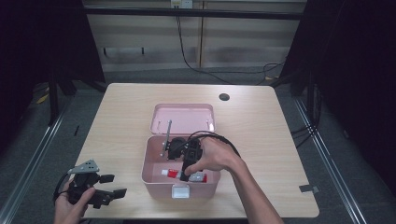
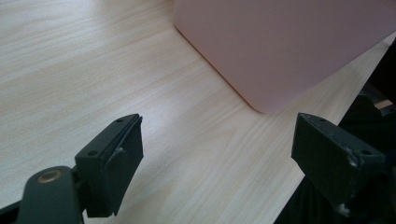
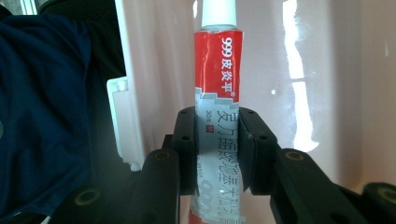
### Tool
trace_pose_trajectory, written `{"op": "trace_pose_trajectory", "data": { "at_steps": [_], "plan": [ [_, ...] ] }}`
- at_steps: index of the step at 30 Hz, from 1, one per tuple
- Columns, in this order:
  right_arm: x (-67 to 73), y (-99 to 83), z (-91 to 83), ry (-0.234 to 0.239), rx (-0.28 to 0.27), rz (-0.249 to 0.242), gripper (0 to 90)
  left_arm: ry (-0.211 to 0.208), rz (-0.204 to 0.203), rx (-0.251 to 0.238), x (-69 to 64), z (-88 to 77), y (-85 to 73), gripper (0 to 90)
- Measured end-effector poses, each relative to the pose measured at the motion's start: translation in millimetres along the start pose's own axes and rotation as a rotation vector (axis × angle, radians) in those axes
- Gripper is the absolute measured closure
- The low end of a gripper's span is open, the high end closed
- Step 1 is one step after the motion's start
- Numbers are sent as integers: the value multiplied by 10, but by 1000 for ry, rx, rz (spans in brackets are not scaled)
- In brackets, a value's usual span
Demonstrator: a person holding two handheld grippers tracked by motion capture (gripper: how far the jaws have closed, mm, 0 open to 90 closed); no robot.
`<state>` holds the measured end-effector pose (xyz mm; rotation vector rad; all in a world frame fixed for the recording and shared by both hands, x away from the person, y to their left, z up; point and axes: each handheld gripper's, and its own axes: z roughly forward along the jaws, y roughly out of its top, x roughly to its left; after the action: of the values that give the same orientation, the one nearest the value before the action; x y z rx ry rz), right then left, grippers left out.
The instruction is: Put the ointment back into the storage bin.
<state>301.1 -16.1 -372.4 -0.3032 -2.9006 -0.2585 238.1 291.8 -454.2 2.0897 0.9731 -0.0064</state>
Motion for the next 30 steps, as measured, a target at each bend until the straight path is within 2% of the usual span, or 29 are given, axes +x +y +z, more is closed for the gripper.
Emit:
{"op": "trace_pose_trajectory", "data": {
  "at_steps": [7, 12, 13, 20, 30],
  "plan": [
    [-13, 0, 119, 8, 33, -15, 708, 0, 0, 3, -5, 3, -1, 165],
    [-18, 12, 184, 17, 33, -16, 708, -1, 0, 0, -1, -1, -1, 166],
    [-34, 14, 195, 14, 35, -33, 708, -1, 0, 0, -1, -1, -1, 165],
    [-60, 34, 300, 37, 43, -22, 708, 1, 0, 0, -4, 0, -1, 165],
    [-120, 38, 375, 37, 51, -31, 707, -1, 4, -2, 7, -10, 1, 165]
  ]
}}
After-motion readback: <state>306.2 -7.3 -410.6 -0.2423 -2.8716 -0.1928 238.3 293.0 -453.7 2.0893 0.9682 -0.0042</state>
